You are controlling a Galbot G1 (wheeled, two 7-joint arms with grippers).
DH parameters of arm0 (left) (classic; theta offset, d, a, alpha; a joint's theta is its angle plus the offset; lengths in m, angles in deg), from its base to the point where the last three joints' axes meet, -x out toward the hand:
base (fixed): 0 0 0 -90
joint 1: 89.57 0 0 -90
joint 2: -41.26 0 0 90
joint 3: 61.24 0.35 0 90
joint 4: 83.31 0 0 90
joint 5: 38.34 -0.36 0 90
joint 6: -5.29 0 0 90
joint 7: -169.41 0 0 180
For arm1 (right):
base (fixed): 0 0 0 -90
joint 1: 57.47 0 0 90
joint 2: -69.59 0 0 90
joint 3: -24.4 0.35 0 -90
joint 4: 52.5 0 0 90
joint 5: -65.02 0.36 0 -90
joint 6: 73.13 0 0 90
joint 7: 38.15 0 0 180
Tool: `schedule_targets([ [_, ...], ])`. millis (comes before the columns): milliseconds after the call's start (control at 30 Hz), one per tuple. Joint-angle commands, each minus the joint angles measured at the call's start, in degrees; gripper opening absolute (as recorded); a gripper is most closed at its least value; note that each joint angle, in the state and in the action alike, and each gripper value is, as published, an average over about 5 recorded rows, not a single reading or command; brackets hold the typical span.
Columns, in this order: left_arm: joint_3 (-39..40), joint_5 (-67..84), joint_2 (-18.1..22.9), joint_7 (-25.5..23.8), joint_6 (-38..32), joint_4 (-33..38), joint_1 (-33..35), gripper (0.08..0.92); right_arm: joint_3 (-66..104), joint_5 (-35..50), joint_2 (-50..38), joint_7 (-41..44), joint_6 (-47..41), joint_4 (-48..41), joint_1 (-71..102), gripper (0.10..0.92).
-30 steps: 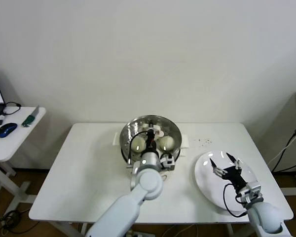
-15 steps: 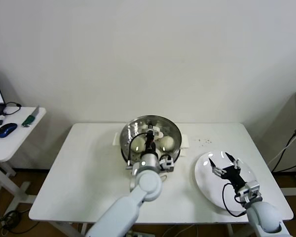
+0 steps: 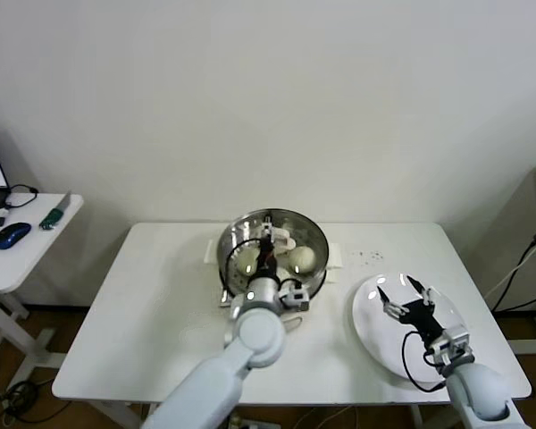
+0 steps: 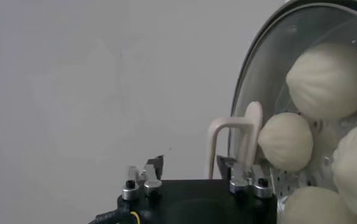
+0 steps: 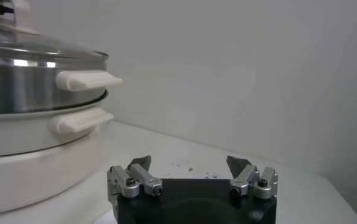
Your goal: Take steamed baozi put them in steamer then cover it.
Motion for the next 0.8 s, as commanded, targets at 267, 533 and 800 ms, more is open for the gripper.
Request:
schedule_targets([
  [267, -4.9, 13.0, -9.1, 4.5, 2.8, 18.3, 11.1, 0.814, 0.5, 0.9, -0.2, -0.9, -4.7, 2.3, -0.6, 0.823],
  [533, -18.2, 36.4, -11.4, 17.3, -6.8, 25.5, 19.8, 0.823, 1.7, 2.0, 0.7, -0.7, -2.9, 2.9, 0.0, 0.823],
  [800, -37.1, 63.9, -6.8, 25.5, -29.4, 27.9, 35.7, 0.823, 2.4, 1.9, 1.7, 0.1, -1.8, 3.0, 0.4, 0.823],
])
